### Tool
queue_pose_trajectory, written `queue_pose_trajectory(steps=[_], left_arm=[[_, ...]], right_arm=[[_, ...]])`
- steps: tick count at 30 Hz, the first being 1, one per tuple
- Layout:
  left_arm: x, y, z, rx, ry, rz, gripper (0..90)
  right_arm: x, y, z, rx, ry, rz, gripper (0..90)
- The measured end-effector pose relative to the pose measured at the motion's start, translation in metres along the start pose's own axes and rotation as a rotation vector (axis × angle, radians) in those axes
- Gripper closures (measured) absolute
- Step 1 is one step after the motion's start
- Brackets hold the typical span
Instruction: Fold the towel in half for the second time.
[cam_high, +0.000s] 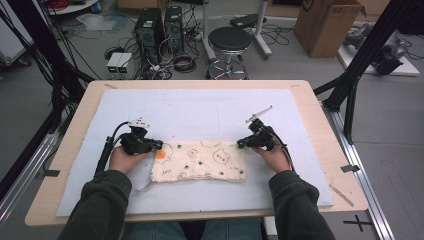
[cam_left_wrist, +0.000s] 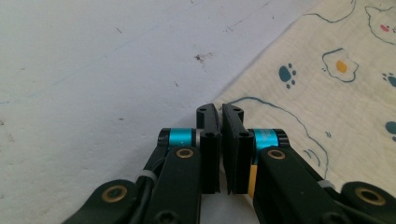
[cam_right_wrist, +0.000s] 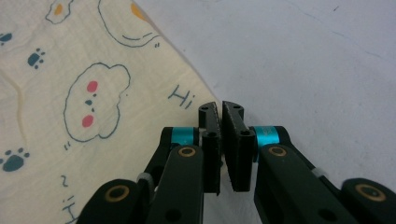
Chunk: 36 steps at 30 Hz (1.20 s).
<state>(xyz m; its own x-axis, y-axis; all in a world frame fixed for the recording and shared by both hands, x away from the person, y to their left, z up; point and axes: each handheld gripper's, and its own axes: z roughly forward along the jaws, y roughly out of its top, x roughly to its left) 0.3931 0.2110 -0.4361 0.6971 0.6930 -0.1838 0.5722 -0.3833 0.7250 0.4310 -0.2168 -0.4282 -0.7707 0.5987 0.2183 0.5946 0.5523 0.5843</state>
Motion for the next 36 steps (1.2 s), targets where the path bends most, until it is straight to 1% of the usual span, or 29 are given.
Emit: queue_pose_trajectory(steps=[3, 4, 5, 7, 9, 11, 13, 16, 17, 19, 23, 24, 27, 32, 36], left_arm=[[0.0, 0.001, -0.003, -0.008, 0.001, 0.009, 86.0], [0.0, 0.001, -0.005, -0.013, 0.001, 0.006, 86.1], [0.0, 0.001, -0.006, -0.02, -0.001, 0.007, 86.0], [-0.001, 0.002, -0.009, -0.034, -0.001, 0.007, 86.1], [-0.002, 0.002, -0.012, -0.043, -0.004, 0.011, 86.1], [-0.003, 0.002, -0.014, -0.046, -0.01, 0.017, 86.0], [-0.004, 0.001, -0.016, -0.04, -0.006, 0.033, 86.0], [-0.005, -0.002, -0.018, -0.055, -0.01, 0.024, 86.0], [-0.005, -0.002, -0.019, -0.058, -0.008, 0.024, 86.1], [-0.006, -0.003, -0.021, -0.064, -0.012, 0.021, 86.1], [-0.011, -0.002, -0.027, -0.084, -0.019, 0.04, 86.0], [-0.012, -0.001, -0.028, -0.09, -0.017, 0.045, 86.1], [-0.014, -0.001, -0.031, -0.092, -0.021, 0.057, 86.0], [-0.02, -0.001, -0.033, -0.106, -0.021, 0.077, 85.9], [-0.021, 0.0, -0.033, -0.103, -0.026, 0.091, 85.9]], right_arm=[[0.0, 0.001, -0.002, -0.015, 0.003, -0.005, 86.2], [0.001, 0.001, -0.004, -0.021, 0.007, 0.003, 86.2], [0.001, 0.002, -0.005, -0.036, 0.006, -0.007, 86.3], [0.003, 0.003, -0.008, -0.045, 0.005, -0.011, 86.2], [0.004, 0.003, -0.01, -0.057, 0.005, -0.006, 86.2], [0.004, 0.002, -0.013, -0.067, 0.006, -0.01, 86.2], [0.005, 0.002, -0.015, -0.07, 0.004, -0.011, 86.2], [0.01, 0.002, -0.017, -0.073, 0.004, -0.021, 86.2], [0.011, 0.002, -0.018, -0.076, 0.001, -0.03, 86.2], [0.014, 0.002, -0.021, -0.089, -0.001, -0.033, 86.2], [0.017, 0.001, -0.025, -0.1, 0.0, -0.039, 86.2], [0.017, -0.001, -0.026, -0.108, -0.003, -0.047, 86.2], [0.018, -0.005, -0.027, -0.126, 0.003, -0.049, 86.2], [0.02, -0.01, -0.03, -0.146, -0.009, -0.06, 86.1], [0.02, -0.012, -0.033, -0.164, -0.009, -0.071, 86.1]])
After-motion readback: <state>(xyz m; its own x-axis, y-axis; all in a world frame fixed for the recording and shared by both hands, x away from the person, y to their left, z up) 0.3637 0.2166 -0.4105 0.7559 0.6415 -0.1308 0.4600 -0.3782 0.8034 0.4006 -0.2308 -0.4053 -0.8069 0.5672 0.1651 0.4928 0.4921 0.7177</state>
